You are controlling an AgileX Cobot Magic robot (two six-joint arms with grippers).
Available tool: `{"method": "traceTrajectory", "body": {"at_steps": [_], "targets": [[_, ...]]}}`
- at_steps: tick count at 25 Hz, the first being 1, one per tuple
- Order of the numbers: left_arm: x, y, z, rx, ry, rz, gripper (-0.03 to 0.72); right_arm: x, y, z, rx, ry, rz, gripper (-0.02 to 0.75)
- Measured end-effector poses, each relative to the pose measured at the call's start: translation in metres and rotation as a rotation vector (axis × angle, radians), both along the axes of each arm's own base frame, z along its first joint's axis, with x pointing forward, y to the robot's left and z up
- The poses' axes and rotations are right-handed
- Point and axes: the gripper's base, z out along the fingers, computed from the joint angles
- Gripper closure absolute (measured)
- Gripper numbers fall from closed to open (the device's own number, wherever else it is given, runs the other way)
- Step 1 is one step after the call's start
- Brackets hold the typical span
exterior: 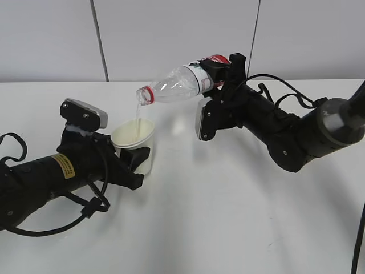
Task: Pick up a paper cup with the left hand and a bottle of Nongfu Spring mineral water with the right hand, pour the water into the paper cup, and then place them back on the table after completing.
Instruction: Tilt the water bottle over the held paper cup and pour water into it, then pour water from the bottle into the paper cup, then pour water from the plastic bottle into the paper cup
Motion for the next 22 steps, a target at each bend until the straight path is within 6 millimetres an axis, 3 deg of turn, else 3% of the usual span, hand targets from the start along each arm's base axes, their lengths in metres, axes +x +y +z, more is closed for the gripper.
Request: {"method": "traceTrajectory", "body": {"at_steps": [22], "targets": [[0.0008,-0.0001,0.0019,-0.015,-0.016,0.005,0.324,-0.0002,0.0004,0.0000,-0.017,-0.009,0.003,0.332]]}}
